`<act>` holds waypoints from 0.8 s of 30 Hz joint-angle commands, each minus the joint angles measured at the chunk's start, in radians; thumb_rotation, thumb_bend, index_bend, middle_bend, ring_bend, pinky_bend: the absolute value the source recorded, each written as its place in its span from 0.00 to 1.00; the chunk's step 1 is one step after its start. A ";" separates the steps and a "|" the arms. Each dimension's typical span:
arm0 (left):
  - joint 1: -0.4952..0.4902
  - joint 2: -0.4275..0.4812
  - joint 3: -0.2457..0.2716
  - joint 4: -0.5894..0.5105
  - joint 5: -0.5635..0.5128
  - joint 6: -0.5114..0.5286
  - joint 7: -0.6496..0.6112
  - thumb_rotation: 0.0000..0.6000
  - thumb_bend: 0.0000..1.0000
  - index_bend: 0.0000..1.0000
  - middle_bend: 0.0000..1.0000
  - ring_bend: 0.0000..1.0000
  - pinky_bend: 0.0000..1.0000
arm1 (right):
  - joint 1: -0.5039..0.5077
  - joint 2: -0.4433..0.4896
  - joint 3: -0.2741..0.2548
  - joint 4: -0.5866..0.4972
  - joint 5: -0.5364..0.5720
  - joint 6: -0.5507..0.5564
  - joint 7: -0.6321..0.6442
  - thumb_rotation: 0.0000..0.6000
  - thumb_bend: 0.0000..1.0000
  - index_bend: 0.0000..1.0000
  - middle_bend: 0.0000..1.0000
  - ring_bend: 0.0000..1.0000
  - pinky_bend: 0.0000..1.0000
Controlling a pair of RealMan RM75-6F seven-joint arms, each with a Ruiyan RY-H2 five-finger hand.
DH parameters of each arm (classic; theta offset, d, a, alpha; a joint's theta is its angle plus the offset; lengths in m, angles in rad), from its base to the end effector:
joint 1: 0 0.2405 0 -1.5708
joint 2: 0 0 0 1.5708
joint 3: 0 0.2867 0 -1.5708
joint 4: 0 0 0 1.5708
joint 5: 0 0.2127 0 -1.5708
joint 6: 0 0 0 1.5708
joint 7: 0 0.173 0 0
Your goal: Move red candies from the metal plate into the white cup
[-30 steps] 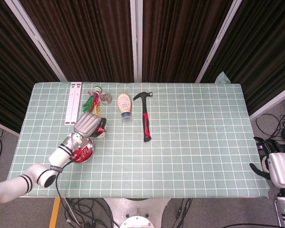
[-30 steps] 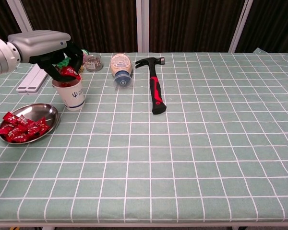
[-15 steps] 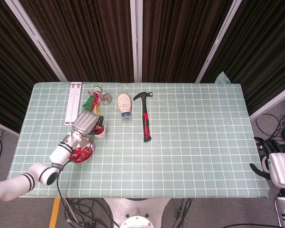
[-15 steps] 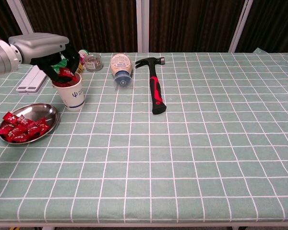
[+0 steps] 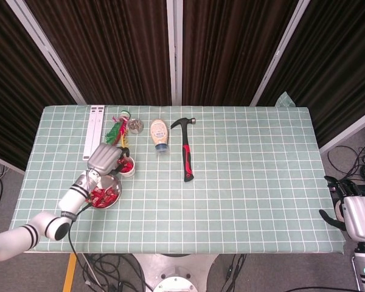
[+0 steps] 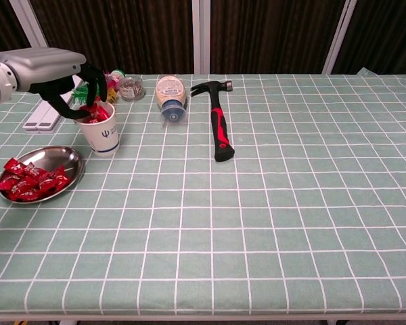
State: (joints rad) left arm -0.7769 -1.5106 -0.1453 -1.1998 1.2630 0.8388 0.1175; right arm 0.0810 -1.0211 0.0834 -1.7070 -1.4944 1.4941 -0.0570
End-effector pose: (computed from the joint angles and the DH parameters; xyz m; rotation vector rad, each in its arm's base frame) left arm -0.2116 0.4375 -0.0034 -1.9072 -0.8426 -0.8142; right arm -0.3229 -0.2170 0.2015 1.3790 -0.8294 0.8895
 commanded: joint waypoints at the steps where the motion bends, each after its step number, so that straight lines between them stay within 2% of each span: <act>1: 0.008 0.016 0.005 -0.020 -0.009 0.001 0.012 1.00 0.43 0.40 0.51 0.92 1.00 | -0.001 0.001 0.000 -0.001 0.000 0.002 0.000 1.00 0.09 0.20 0.35 0.23 0.53; 7: 0.068 0.075 -0.005 -0.096 -0.014 0.109 0.009 1.00 0.38 0.36 0.43 0.89 1.00 | -0.001 0.003 0.000 -0.004 -0.006 0.004 -0.002 1.00 0.09 0.20 0.35 0.23 0.54; 14: 0.182 0.150 0.015 -0.166 0.008 0.267 -0.025 1.00 0.29 0.39 0.44 0.89 1.00 | 0.004 0.001 0.001 -0.003 -0.009 -0.001 0.000 1.00 0.09 0.20 0.35 0.23 0.54; 18: 0.254 0.173 0.062 -0.176 0.022 0.317 -0.042 1.00 0.26 0.44 0.48 0.89 1.00 | 0.005 0.002 0.001 -0.003 -0.011 -0.001 0.000 1.00 0.09 0.20 0.35 0.23 0.54; 24: 0.306 0.169 0.151 -0.169 0.077 0.295 -0.053 1.00 0.21 0.47 0.51 0.89 1.00 | 0.011 -0.001 -0.001 -0.006 -0.018 -0.007 -0.004 1.00 0.09 0.20 0.35 0.23 0.54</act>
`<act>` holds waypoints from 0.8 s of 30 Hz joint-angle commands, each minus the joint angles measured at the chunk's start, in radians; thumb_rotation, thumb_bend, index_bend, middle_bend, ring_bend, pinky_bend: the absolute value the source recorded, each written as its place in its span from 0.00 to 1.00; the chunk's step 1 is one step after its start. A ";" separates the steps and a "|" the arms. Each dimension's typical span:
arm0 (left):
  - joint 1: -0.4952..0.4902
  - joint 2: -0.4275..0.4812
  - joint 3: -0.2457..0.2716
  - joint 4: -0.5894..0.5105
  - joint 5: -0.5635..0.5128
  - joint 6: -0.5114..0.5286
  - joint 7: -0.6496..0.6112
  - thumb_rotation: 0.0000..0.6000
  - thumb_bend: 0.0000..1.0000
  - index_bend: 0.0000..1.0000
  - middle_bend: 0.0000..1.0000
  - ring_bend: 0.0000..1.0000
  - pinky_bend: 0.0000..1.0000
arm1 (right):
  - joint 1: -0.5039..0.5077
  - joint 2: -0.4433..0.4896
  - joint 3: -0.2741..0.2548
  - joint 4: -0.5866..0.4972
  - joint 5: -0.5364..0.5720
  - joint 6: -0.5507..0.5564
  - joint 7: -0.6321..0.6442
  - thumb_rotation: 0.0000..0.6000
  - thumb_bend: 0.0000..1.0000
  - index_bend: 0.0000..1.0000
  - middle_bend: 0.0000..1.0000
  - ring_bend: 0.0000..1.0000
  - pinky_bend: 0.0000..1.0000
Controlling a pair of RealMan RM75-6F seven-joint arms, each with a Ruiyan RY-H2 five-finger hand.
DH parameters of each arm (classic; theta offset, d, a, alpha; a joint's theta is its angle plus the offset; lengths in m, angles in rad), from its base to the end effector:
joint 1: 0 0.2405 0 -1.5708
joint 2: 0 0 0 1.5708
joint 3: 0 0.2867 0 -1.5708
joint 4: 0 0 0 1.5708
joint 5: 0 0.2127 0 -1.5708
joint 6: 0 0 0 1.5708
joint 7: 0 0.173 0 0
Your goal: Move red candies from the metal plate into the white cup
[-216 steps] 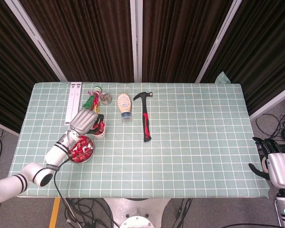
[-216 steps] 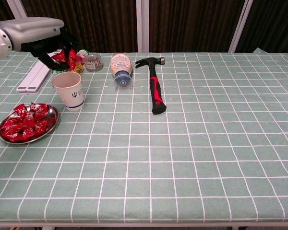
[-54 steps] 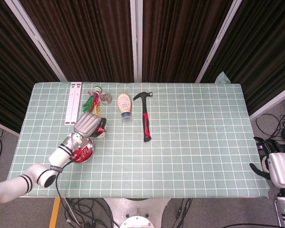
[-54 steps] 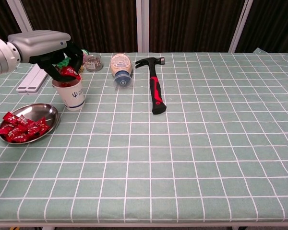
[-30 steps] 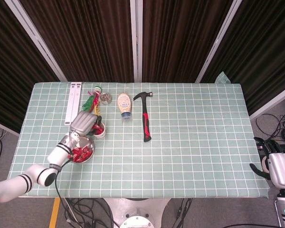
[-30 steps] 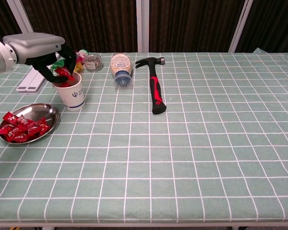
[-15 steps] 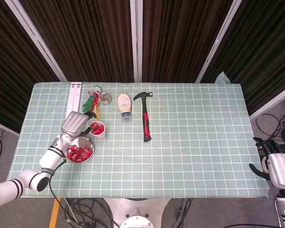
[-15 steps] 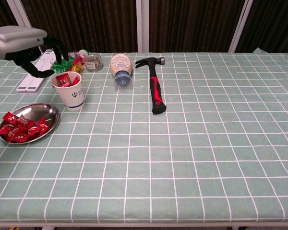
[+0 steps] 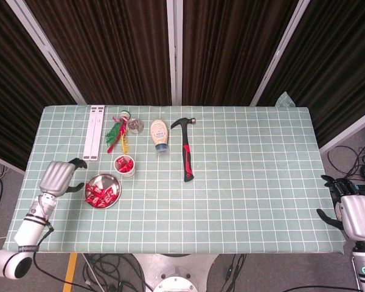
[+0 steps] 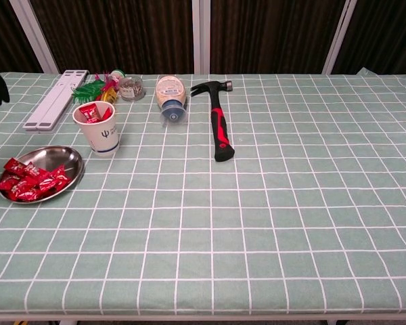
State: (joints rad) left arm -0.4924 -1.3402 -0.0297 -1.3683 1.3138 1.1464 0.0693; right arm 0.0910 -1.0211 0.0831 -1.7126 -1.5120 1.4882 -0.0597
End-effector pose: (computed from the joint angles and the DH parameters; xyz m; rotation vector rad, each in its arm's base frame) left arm -0.3062 0.3463 0.0696 -1.6778 -0.9002 -0.8134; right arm -0.3172 -0.2200 0.1988 1.4027 -0.8220 0.9044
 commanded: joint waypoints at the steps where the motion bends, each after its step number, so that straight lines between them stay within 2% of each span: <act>1: 0.024 -0.007 0.043 -0.001 0.034 -0.016 -0.004 1.00 0.20 0.47 0.51 0.89 1.00 | 0.002 -0.001 0.000 -0.002 -0.001 -0.002 -0.002 1.00 0.09 0.20 0.35 0.23 0.54; 5: 0.021 -0.037 0.058 0.023 0.052 -0.047 0.005 1.00 0.20 0.47 0.51 0.89 1.00 | 0.003 -0.001 -0.001 -0.006 -0.006 -0.002 -0.006 1.00 0.09 0.20 0.35 0.23 0.54; 24: -0.045 -0.169 0.043 0.161 0.077 -0.169 0.083 1.00 0.23 0.48 0.52 0.89 1.00 | 0.000 0.003 -0.002 -0.011 0.003 0.000 -0.011 1.00 0.09 0.20 0.35 0.23 0.54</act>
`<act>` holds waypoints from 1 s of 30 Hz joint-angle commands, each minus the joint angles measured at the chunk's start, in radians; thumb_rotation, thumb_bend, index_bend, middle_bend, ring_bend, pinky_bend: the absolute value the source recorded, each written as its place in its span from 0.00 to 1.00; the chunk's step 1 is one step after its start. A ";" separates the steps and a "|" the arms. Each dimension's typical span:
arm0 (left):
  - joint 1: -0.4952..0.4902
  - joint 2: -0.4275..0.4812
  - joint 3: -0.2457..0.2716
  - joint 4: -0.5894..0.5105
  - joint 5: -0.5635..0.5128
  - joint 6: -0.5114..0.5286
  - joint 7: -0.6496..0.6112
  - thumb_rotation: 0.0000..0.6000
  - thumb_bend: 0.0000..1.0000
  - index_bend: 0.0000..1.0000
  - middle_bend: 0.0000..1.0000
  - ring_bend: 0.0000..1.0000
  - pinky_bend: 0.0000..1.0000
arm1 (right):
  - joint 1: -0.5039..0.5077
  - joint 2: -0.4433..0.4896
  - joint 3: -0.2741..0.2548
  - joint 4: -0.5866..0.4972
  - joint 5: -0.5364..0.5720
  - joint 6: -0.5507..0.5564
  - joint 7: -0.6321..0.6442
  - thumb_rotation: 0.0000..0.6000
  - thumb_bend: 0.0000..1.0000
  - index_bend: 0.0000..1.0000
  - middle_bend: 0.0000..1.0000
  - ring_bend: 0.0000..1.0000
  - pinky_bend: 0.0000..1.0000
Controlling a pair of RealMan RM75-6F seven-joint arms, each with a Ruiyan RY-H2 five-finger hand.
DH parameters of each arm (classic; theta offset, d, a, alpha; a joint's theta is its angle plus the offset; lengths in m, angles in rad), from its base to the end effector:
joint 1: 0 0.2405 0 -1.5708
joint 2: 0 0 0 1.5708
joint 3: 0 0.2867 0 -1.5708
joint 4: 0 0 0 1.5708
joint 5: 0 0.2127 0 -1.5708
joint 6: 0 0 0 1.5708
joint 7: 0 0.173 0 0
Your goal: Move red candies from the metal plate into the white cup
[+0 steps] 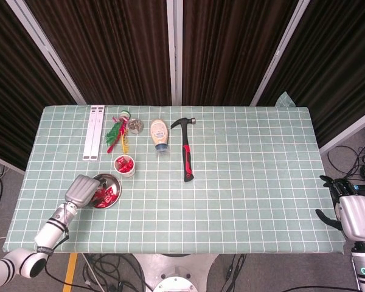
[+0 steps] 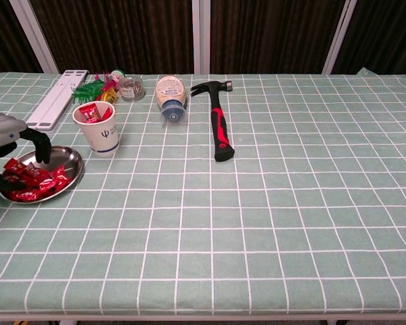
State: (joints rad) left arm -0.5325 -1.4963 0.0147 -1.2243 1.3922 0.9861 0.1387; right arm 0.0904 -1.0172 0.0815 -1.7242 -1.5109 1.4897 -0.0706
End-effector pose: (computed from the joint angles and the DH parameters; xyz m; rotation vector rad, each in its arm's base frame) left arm -0.3051 0.3398 -0.0110 -1.9246 -0.8664 -0.6609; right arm -0.3154 -0.2193 0.1990 1.4034 -0.8205 0.9009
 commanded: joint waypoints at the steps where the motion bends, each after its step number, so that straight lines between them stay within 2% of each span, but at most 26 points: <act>1: -0.006 -0.019 -0.001 0.029 -0.002 -0.010 0.025 1.00 0.24 0.49 0.52 0.89 1.00 | 0.001 0.000 0.000 0.001 0.002 -0.002 0.000 1.00 0.09 0.20 0.35 0.23 0.54; 14: -0.013 -0.060 -0.010 0.098 -0.015 -0.034 0.062 1.00 0.28 0.54 0.57 0.89 1.00 | 0.004 -0.001 0.002 0.000 0.010 -0.010 -0.005 1.00 0.09 0.20 0.35 0.23 0.54; 26: -0.018 -0.089 -0.008 0.150 0.017 -0.033 -0.008 1.00 0.37 0.66 0.69 0.91 1.00 | 0.005 0.000 0.004 -0.003 0.012 -0.008 -0.010 1.00 0.09 0.20 0.36 0.24 0.55; 30: -0.015 -0.076 -0.015 0.128 0.030 -0.006 -0.037 1.00 0.39 0.68 0.71 0.91 1.00 | 0.007 0.001 0.004 -0.003 0.012 -0.010 -0.011 1.00 0.09 0.20 0.36 0.24 0.55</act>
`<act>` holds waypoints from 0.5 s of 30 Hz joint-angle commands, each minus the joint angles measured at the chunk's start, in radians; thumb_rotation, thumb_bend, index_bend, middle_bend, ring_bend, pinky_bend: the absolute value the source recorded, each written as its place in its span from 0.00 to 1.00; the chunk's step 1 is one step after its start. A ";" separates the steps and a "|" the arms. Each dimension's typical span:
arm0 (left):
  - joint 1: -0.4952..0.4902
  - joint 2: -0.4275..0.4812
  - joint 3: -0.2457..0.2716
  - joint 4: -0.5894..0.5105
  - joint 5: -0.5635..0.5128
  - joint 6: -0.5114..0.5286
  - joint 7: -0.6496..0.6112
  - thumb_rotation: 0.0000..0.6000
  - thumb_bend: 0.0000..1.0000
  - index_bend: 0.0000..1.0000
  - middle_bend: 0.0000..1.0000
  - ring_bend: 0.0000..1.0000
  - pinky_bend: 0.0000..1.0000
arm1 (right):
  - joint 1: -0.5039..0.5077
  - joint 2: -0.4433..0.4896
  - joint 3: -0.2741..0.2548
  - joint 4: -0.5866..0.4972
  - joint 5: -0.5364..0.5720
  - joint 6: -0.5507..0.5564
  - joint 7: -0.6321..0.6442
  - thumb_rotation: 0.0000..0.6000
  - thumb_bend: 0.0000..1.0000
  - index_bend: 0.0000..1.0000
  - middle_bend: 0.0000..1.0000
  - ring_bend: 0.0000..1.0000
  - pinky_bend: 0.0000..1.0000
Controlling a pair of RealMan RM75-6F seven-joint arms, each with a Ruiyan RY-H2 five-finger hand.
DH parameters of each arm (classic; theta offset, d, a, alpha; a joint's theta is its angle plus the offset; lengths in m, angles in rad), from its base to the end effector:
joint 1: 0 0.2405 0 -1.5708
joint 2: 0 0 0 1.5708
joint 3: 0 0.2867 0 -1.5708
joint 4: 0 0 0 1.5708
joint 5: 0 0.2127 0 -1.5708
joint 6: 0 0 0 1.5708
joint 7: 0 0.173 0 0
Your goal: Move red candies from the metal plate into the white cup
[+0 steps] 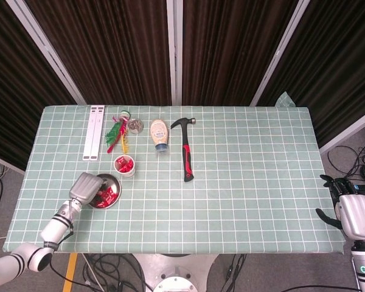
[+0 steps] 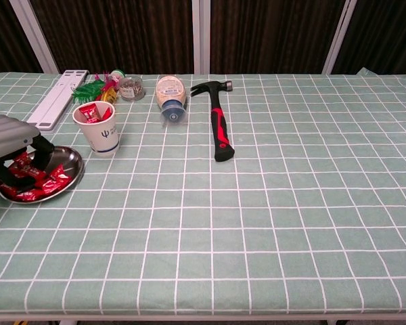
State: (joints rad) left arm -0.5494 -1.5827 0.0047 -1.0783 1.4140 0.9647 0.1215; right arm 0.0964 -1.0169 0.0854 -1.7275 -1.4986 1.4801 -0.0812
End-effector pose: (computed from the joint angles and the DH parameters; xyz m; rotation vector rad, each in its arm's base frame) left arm -0.3113 0.3538 -0.0293 -1.9334 -0.8154 -0.6341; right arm -0.3156 -0.2220 0.1987 1.4027 -0.8207 0.8906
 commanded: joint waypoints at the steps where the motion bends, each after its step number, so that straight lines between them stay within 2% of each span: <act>1: 0.003 0.019 -0.009 -0.032 0.010 0.022 -0.029 1.00 0.39 0.68 0.72 0.91 1.00 | 0.001 0.000 0.001 0.000 0.000 -0.001 0.000 1.00 0.09 0.20 0.36 0.24 0.55; 8: -0.003 0.120 -0.066 -0.182 0.022 0.096 -0.087 1.00 0.40 0.68 0.72 0.92 1.00 | 0.002 0.001 0.000 0.003 -0.003 0.000 0.007 1.00 0.09 0.20 0.36 0.24 0.55; 15: -0.056 0.169 -0.127 -0.259 0.018 0.088 -0.079 1.00 0.40 0.68 0.72 0.92 1.00 | -0.004 0.002 -0.001 0.012 -0.002 0.006 0.020 1.00 0.09 0.20 0.36 0.24 0.55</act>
State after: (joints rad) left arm -0.5956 -1.4202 -0.1124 -1.3275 1.4331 1.0569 0.0426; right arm 0.0930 -1.0152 0.0840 -1.7162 -1.5011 1.4857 -0.0609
